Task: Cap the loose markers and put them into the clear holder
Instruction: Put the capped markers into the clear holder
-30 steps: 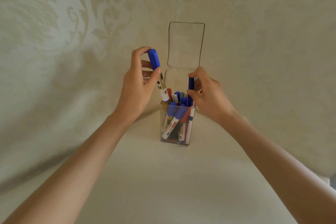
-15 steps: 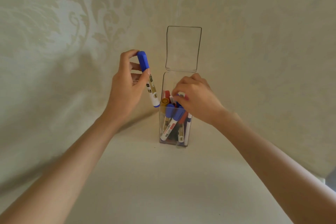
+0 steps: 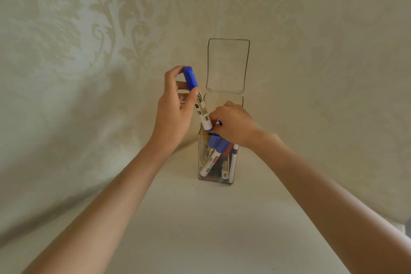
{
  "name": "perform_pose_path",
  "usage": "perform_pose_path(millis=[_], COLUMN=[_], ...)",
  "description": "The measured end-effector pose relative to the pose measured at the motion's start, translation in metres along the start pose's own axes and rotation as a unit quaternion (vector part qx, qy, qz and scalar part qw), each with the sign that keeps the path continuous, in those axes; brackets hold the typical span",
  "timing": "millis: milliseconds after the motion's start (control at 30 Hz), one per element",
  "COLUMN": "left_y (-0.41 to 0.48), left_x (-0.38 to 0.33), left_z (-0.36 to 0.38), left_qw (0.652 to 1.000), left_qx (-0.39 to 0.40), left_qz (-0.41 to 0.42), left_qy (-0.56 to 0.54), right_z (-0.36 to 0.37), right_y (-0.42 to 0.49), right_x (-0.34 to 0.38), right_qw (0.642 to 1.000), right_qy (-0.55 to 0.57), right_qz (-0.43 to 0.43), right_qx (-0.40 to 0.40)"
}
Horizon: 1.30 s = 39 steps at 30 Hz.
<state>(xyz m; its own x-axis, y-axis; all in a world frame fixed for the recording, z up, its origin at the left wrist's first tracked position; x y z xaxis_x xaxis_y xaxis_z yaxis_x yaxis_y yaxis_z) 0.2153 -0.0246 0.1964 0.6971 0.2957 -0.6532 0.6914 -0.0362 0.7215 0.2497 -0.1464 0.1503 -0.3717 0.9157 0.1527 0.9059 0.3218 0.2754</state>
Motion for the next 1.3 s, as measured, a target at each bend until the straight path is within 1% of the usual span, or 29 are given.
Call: perform_pose_path(millis=[100, 167, 233, 333, 400, 467, 500, 567, 633, 667, 700, 767, 833, 867, 933, 1000, 1033, 1100, 1133, 1167, 1233, 1300], left_y=[0.0, -0.001, -0.006, -0.02, -0.031, -0.037, -0.039, -0.045, -0.049, -0.05, -0.049, -0.048, -0.05, -0.052, -0.056, -0.049, -0.039, -0.008, 0.009, 0.025, 0.052, 0.066], left_x=[0.002, 0.009, 0.018, 0.032, 0.038, 0.041, 0.043, 0.043, 0.038, 0.034, 0.031, 0.027, 0.03, 0.034, 0.039, 0.035, 0.034, 0.038, 0.044, 0.048, 0.052, 0.049], left_z=[0.005, 0.009, 0.017, 0.033, 0.04, 0.037, 0.035, 0.037, 0.039, 0.039, 0.041, 0.043, 0.047, 0.049, 0.049, 0.043, 0.039, 0.031, 0.031, 0.035, 0.048, 0.064], left_qw=[1.0, 0.999, 0.997, 0.991, 0.985, 0.977, 0.972, 0.961, 0.957, 0.955, 0.951, 0.936, 0.921, 0.918, 0.925, 0.946, 0.962, 0.987, 0.989, 0.986, 0.971, 0.958], left_qx=[0.005, 0.017, 0.039, 0.094, 0.112, 0.099, 0.097, 0.123, 0.148, 0.153, 0.159, 0.169, 0.184, 0.196, 0.198, 0.164, 0.142, 0.103, 0.097, 0.098, 0.113, 0.141], left_qz=[0.009, 0.001, -0.013, -0.02, 0.002, 0.032, 0.036, 0.042, 0.066, 0.086, 0.107, 0.137, 0.152, 0.146, 0.128, 0.097, 0.065, -0.032, -0.086, -0.132, -0.201, -0.228], left_qy=[0.024, 0.035, 0.061, 0.095, 0.129, 0.185, 0.21, 0.243, 0.241, 0.238, 0.243, 0.276, 0.308, 0.311, 0.296, 0.261, 0.225, 0.122, 0.072, 0.022, -0.067, -0.105], right_z=[0.008, 0.009, 0.007, 0.008, 0.007, 0.001, -0.005, -0.023, -0.039, -0.044, -0.045, -0.043, -0.04, -0.038, -0.035, -0.036, -0.04, -0.053, -0.06, -0.066, -0.074, -0.078], right_y=[0.001, -0.001, -0.005, -0.011, -0.015, -0.023, -0.028, -0.041, -0.057, -0.065, -0.069, -0.073, -0.072, -0.071, -0.066, -0.057, -0.05, -0.033, -0.022, -0.012, 0.006, 0.015], right_x=[-0.002, -0.003, -0.001, 0.005, 0.005, 0.002, -0.003, -0.017, -0.036, -0.045, -0.055, -0.069, -0.076, -0.077, -0.08, -0.083, -0.086, -0.092, -0.094, -0.095, -0.092, -0.089], right_qw=[1.0, 0.999, 0.998, 0.992, 0.994, 0.995, 0.995, 0.985, 0.966, 0.957, 0.951, 0.946, 0.946, 0.945, 0.941, 0.929, 0.916, 0.872, 0.85, 0.836, 0.828, 0.828], right_qy=[-0.009, -0.03, -0.065, -0.104, -0.078, -0.03, -0.003, 0.047, 0.087, 0.107, 0.126, 0.15, 0.165, 0.176, 0.205, 0.257, 0.297, 0.398, 0.442, 0.47, 0.49, 0.492], right_qz=[0.01, 0.004, -0.022, -0.065, -0.073, -0.075, -0.069, -0.039, 0.009, 0.04, 0.07, 0.112, 0.128, 0.134, 0.143, 0.154, 0.161, 0.176, 0.181, 0.186, 0.187, 0.18], right_qx=[0.021, 0.021, 0.002, -0.012, -0.019, -0.05, -0.078, -0.161, -0.242, -0.265, -0.274, -0.263, -0.249, -0.243, -0.23, -0.218, -0.218, -0.226, -0.224, -0.215, -0.199, -0.199])
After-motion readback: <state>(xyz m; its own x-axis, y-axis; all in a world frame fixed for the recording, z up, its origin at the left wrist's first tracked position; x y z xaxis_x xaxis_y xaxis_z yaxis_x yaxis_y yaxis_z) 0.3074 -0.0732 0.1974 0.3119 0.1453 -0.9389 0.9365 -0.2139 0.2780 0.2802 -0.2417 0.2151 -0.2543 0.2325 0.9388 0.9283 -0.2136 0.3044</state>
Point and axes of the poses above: each hand's wrist, its own y-axis towards the middle knuckle, its own z-axis out of the palm, x = y × z, the point moved 9 cm from there along y, towards the middle knuckle, and after that the axes turned 3 degrees about x, right-handed, at the moved point
